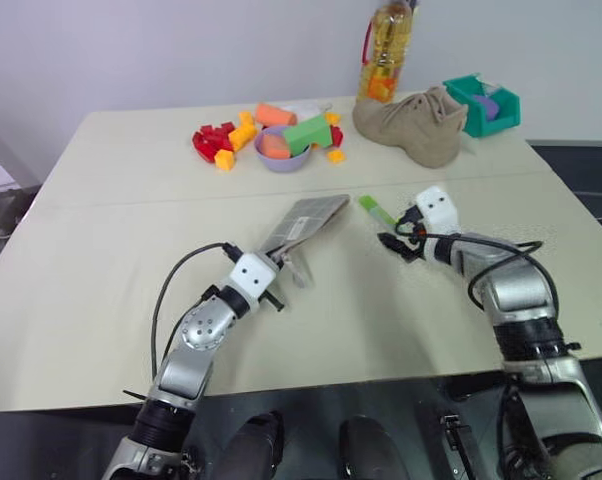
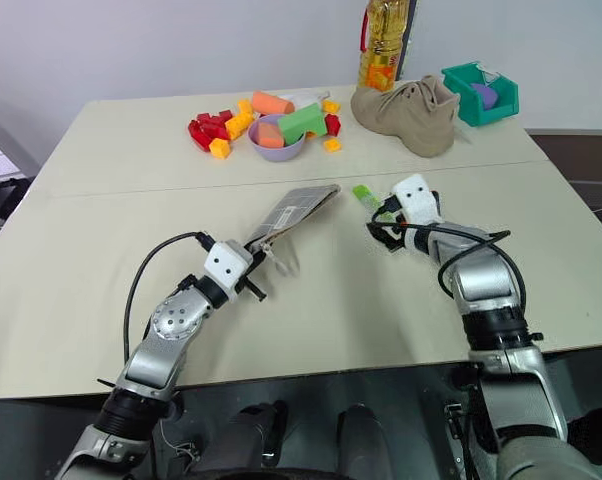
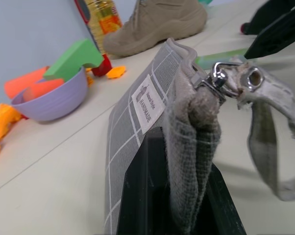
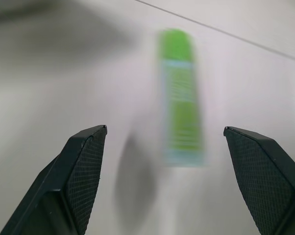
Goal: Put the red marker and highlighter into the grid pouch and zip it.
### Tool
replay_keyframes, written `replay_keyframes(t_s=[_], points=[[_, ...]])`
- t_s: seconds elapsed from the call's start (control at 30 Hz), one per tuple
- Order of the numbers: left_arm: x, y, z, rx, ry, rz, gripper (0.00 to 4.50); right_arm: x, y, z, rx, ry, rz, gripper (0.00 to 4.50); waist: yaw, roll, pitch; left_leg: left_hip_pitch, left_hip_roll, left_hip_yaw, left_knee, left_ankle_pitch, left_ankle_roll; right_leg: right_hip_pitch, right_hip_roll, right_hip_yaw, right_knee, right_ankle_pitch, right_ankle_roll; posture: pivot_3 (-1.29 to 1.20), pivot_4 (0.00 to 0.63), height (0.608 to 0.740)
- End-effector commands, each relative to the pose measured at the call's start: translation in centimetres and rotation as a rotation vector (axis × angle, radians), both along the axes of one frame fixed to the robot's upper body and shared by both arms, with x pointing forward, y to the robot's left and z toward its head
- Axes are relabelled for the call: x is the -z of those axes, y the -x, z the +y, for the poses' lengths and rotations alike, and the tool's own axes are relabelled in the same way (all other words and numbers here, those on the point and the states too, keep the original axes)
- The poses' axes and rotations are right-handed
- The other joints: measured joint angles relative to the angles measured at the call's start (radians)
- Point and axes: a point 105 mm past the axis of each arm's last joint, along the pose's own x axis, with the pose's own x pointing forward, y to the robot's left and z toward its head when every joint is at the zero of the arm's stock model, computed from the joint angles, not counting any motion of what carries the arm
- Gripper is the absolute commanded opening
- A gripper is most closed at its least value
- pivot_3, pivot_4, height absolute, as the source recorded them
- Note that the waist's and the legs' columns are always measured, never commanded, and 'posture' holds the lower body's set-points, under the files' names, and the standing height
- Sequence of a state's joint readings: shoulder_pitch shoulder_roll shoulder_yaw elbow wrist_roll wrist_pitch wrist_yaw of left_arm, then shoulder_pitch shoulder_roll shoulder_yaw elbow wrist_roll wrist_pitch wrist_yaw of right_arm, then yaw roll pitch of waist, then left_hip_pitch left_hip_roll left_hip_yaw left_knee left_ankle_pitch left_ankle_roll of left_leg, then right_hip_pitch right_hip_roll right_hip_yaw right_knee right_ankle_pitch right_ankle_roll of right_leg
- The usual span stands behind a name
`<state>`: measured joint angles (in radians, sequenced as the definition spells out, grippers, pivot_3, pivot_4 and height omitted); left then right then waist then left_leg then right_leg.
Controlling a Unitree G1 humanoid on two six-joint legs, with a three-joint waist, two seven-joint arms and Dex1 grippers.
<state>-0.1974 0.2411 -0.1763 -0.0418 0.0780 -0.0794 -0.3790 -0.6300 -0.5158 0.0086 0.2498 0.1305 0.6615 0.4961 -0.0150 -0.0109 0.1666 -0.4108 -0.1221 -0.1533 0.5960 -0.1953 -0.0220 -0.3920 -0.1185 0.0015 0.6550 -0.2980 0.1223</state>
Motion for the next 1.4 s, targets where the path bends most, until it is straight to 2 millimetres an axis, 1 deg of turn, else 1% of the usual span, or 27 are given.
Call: replay_keyframes(t_s=[0.03, 0.13, 0.17, 0.23, 0.27, 0.37, 0.4, 0.5, 0.57, 0.67, 0.73, 0.87, 0.97, 1.1, 1.4], points=[[-0.6, 0.1, 0.5, -0.013, 0.008, -0.027, 0.0, -0.3, -1.3, -0.8, 0.054, -0.017, -0.032, 3.93, 0.001, 0.0, 0.0, 0.0, 0.0, 0.0, 0.0, 0.0, 0.0, 0.0, 0.0, 0.0, 0.0, 0.0, 0.0, 0.0, 0.15, 0.74], [-0.5, 0.2, 0.4, -0.011, 0.006, -0.026, 0.0, 0.4, -1.7, -0.7, 0.056, -0.061, -0.008, 3.93, 0.0, 0.0, 0.0, 0.0, 0.0, 0.001, 0.0, 0.0, 0.0, 0.0, 0.0, 0.0, 0.0, 0.0, 0.0, 0.0, 0.15, 0.74], [-0.5, 0.2, 0.4, -0.012, 0.008, -0.025, 0.0, 0.5, -1.8, -0.6, 0.055, -0.078, -0.004, 3.7, 0.0, 0.0, 0.0, 0.0, 0.0, 0.001, 0.0, 0.0, 0.0, 0.0, 0.0, 0.0, 0.0, 0.0, 0.0, 0.0, 0.15, 0.74], [-0.5, 0.3, 0.4, -0.017, 0.01, -0.024, 0.0, 0.5, -1.9, -0.4, 0.049, -0.097, -0.008, 3.11, 0.001, 0.0, 0.0, 0.0, 0.0, 0.0, 0.0, 0.0, 0.0, 0.0, 0.0, 0.0, 0.0, 0.0, 0.0, 0.0, 0.15, 0.74], [-0.4, 0.3, 0.4, -0.02, 0.012, -0.023, 0.0, 0.3, -1.8, -0.4, 0.045, -0.1, -0.016, 2.6, 0.001, 0.0, 0.0, 0.0, 0.0, 0.0, 0.0, 0.0, 0.0, 0.0, 0.0, 0.0, 0.0, 0.0, 0.0, 0.0, 0.15, 0.74], [-0.4, 0.3, 0.4, -0.021, 0.017, -0.021, 0.0, -1.1, -1.4, 0.3, -0.015, -0.064, -0.086, 1.04, 0.001, 0.0, 0.0, 0.0, 0.0, 0.0, 0.0, 0.0, 0.0, 0.0, 0.0, 0.001, 0.0, 0.0, 0.0, 0.0, 0.15, 0.74], [-0.4, 0.3, 0.4, -0.019, 0.019, -0.02, 0.0, -1.5, -1.0, 0.5, -0.041, -0.044, -0.105, 0.84, 0.001, 0.0, 0.0, 0.0, 0.0, 0.0, 0.0, 0.0, 0.0, 0.0, 0.0, 0.001, 0.0, 0.0, 0.0, 0.0, 0.15, 0.74], [-0.5, 0.3, 0.2, -0.007, 0.029, -0.025, 0.0, -3.3, 0.3, 0.9, -0.116, 0.026, -0.159, 0.84, 0.002, 0.0, 0.0, 0.0, 0.0, 0.0, 0.0, 0.0, 0.0, 0.0, 0.0, 0.001, 0.0, 0.0, 0.0, 0.0, 0.15, 0.74], [-1.0, 0.1, 0.1, -0.005, 0.054, -0.034, 0.0, -5.0, 1.9, 1.2, -0.188, 0.03, -0.196, 0.84, 0.004, 0.0, 0.0, 0.0, 0.0, 0.0, 0.0, 0.0, 0.0, 0.0, 0.0, 0.001, 0.0, 0.0, 0.0, 0.0, 0.15, 0.74], [-1.7, 0.0, 0.0, 0.003, 0.118, -0.04, 0.0, -6.4, 3.8, 1.6, -0.269, 0.029, -0.216, 0.84, 0.005, 0.0, 0.0, -0.001, 0.0, 0.0, 0.001, 0.0, 0.0, 0.0, 0.0, 0.001, 0.0, 0.0, 0.0, 0.0, 0.15, 0.74], [-2.3, 0.0, -0.2, 0.022, 0.163, -0.039, 0.0, -7.0, 5.2, 1.9, -0.319, 0.053, -0.217, 0.84, 0.006, 0.0, 0.0, -0.001, 0.0, 0.0, 0.001, 0.0, 0.0, 0.0, 0.0, 0.0, 0.0, 0.0, 0.0, 0.0, 0.15, 0.74], [-2.4, -0.1, -0.5, 0.045, 0.172, -0.036, 0.0, -7.3, 6.7, 2.6, -0.379, 0.056, -0.187, 0.84, 0.004, 0.0, 0.0, -0.001, 0.0, 0.0, 0.001, 0.0, 0.001, 0.0, -0.001, 0.0, 0.0, 0.0, 0.0, 0.0, 0.15, 0.74], [-2.4, -0.1, -0.7, 0.053, 0.171, -0.036, 0.0, -7.1, 7.2, 2.9, -0.392, 0.058, -0.17, 0.84, 0.005, 0.0, 0.0, -0.001, 0.0, 0.0, 0.001, 0.0, 0.001, 0.0, 0.0, 0.0, 0.0, 0.0, 0.0, 0.0, 0.15, 0.74], [-2.4, -0.2, -0.9, 0.064, 0.168, -0.038, 0.0, -7.0, 7.1, 2.9, -0.388, 0.06, -0.165, 0.84, 0.007, 0.0, 0.0, -0.001, 0.0, 0.001, 0.002, -0.001, 0.001, 0.001, -0.001, 0.0, 0.0, 0.0, 0.0, 0.0, 0.15, 0.74], [-2.3, 0.3, -1.4, 0.092, 0.15, -0.042, 0.0, -6.6, 6.9, 3.4, -0.402, 0.07, -0.148, 0.84, 0.007, 0.0, 0.0, -0.001, 0.0, 0.001, 0.002, -0.001, 0.001, 0.001, -0.001, 0.0, 0.0, 0.0, 0.0, 0.0, 0.15, 0.74]])
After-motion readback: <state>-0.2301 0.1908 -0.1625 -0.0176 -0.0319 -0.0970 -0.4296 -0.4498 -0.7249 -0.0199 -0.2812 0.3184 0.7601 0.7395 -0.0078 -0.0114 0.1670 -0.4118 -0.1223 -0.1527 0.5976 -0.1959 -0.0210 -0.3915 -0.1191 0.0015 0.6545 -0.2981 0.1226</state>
